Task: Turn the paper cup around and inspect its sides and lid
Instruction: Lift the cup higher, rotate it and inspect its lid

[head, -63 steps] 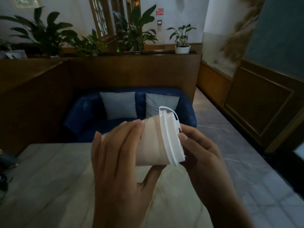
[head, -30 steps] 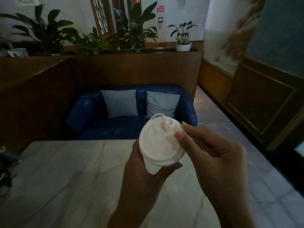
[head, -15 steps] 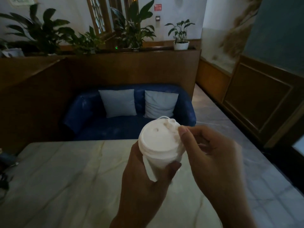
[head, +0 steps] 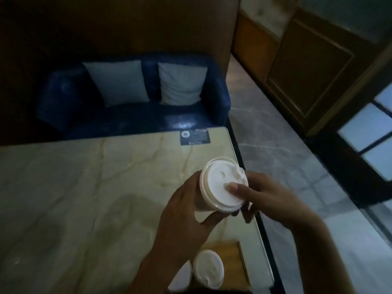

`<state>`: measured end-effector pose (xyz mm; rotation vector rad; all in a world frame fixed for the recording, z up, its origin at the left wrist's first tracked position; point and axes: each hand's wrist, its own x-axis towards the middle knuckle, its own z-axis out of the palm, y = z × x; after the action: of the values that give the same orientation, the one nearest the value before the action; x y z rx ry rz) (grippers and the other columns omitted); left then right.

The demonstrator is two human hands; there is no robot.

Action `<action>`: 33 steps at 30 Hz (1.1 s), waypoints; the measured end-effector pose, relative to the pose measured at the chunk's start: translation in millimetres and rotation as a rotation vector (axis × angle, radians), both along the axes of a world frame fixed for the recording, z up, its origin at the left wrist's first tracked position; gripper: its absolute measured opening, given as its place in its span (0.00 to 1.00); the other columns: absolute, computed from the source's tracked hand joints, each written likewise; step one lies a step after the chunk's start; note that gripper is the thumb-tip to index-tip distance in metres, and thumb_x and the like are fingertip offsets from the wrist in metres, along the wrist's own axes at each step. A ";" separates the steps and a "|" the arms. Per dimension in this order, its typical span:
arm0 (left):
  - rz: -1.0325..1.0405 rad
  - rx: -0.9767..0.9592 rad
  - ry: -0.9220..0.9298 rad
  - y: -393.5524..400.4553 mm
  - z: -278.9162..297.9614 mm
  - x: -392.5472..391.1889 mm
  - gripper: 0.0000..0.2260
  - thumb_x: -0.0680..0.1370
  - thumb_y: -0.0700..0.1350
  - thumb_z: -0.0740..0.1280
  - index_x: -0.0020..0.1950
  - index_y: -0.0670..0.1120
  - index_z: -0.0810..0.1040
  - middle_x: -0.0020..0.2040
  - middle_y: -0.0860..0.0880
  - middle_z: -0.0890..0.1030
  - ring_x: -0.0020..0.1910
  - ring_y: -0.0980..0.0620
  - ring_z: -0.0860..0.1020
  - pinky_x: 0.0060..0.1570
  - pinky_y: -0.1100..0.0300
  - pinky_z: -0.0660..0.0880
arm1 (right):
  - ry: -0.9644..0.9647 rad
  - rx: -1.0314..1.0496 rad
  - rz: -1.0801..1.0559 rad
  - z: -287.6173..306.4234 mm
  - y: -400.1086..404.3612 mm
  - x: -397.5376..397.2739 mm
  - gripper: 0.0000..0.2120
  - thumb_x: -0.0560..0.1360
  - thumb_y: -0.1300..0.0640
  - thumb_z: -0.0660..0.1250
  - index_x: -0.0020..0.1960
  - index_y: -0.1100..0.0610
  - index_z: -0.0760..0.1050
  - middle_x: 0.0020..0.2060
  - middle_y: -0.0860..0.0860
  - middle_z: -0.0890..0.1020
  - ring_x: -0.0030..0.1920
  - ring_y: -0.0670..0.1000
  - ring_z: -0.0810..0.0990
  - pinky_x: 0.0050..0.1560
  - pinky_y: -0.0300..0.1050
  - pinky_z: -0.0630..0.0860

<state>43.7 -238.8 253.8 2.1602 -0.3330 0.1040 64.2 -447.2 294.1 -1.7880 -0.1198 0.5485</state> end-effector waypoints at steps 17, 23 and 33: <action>-0.209 0.735 0.324 24.3 -198.9 -76.5 0.28 0.75 0.66 0.56 0.73 0.64 0.54 0.77 0.49 0.60 0.76 0.45 0.58 0.67 0.41 0.64 | 0.518 -0.149 -0.480 -214.6 -41.4 -121.6 0.15 0.81 0.46 0.68 0.59 0.56 0.80 0.35 0.54 0.89 0.32 0.51 0.87 0.33 0.46 0.83; -0.248 0.857 0.402 25.0 -213.2 -80.5 0.29 0.74 0.62 0.56 0.75 0.65 0.51 0.78 0.47 0.59 0.77 0.44 0.57 0.67 0.38 0.62 | 0.561 -0.141 -0.491 -240.8 -32.8 -129.0 0.14 0.81 0.46 0.69 0.63 0.51 0.78 0.37 0.52 0.90 0.34 0.51 0.89 0.32 0.42 0.82; -0.242 0.868 0.414 25.5 -218.9 -86.6 0.28 0.76 0.61 0.53 0.75 0.60 0.53 0.79 0.49 0.59 0.78 0.47 0.52 0.71 0.41 0.56 | 0.553 -0.155 -0.411 -259.7 -39.6 -136.7 0.24 0.76 0.47 0.75 0.69 0.54 0.75 0.54 0.56 0.87 0.47 0.55 0.90 0.50 0.55 0.87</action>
<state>-42.9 -213.3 34.9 2.8747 -0.4423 -0.7421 -72.6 -486.8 34.4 -1.6808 0.6708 0.7407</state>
